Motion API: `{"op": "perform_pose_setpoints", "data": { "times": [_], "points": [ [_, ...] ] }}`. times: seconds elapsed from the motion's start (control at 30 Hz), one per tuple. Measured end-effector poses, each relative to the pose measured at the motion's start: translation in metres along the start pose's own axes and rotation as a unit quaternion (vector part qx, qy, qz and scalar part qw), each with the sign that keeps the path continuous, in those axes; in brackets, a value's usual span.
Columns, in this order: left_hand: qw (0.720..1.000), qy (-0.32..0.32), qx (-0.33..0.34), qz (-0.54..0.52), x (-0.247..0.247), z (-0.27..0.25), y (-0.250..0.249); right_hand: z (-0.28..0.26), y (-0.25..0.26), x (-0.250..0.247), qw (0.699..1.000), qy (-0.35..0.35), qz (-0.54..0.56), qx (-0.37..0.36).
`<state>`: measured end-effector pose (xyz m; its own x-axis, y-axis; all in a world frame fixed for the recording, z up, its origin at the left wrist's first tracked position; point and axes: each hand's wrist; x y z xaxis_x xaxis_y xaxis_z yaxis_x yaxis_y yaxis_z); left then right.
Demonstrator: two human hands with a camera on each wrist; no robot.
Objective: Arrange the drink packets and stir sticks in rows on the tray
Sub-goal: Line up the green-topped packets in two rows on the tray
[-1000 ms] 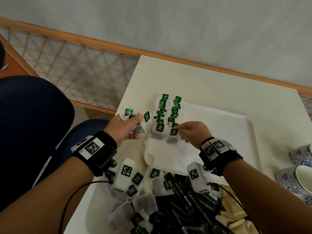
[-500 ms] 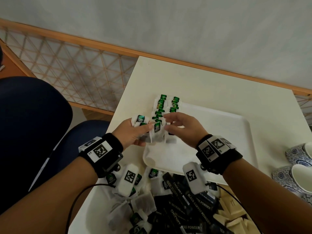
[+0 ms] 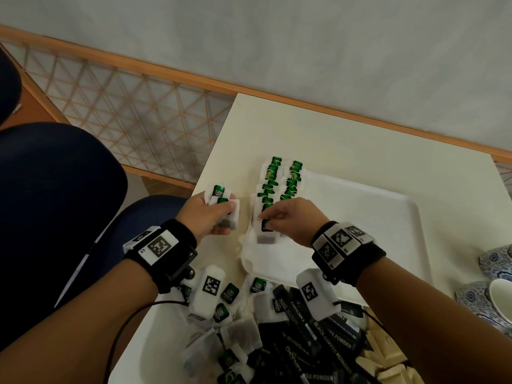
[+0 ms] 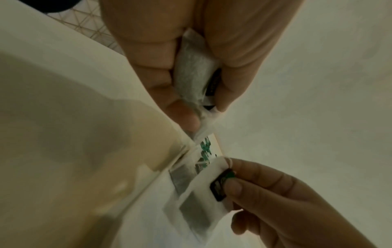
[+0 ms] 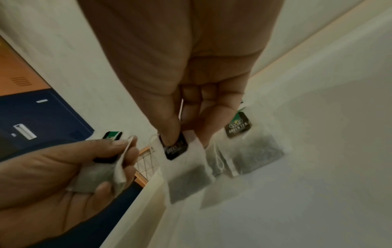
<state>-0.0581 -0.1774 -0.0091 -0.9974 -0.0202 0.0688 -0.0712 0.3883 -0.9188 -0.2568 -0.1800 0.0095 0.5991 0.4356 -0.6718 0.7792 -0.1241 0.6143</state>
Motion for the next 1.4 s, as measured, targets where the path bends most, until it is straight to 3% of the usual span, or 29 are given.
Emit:
{"op": "perform_pose_setpoints", "data": {
  "times": [0.2, 0.4, 0.47, 0.57, 0.93, 1.13, 1.4],
  "points": [
    [0.999, 0.015, -0.038, 0.024, 0.007, 0.003, 0.003, 0.022, -0.003, 0.001, 0.997, -0.060, 0.034, 0.028],
    [0.988, 0.105, -0.092, 0.070, 0.029, -0.004, 0.013, 0.013, -0.022, -0.008, 0.990, -0.131, 0.036, 0.045],
    [0.982, 0.132, -0.098, 0.089, 0.035, -0.005, 0.017, 0.002, -0.032, -0.009, 0.995, -0.094, 0.010, 0.045],
    [0.978, 0.147, -0.106, 0.100, 0.042, -0.006, 0.019, -0.015, -0.045, -0.003, 0.998, 0.018, -0.037, 0.049],
    [0.987, 0.105, -0.073, 0.094, 0.046, -0.001, 0.015, -0.013, -0.053, 0.009, 0.999, -0.004, -0.018, 0.026],
    [0.997, 0.002, -0.035, 0.064, 0.026, 0.007, 0.014, -0.012, -0.063, -0.001, 0.980, -0.152, 0.088, 0.091],
    [0.999, 0.043, -0.027, 0.007, 0.039, 0.006, 0.006, -0.006, -0.054, 0.014, 0.972, -0.113, 0.171, 0.113]
  ]
}}
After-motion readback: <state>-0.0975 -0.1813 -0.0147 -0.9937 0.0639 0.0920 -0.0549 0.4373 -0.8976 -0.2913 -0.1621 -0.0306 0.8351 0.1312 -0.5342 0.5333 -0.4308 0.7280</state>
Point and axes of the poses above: each hand's wrist, its own z-axis towards the middle knuckle, its own x-axis out of the palm, y = z × x, and after that the axes turned 6 degrees about x, right-handed
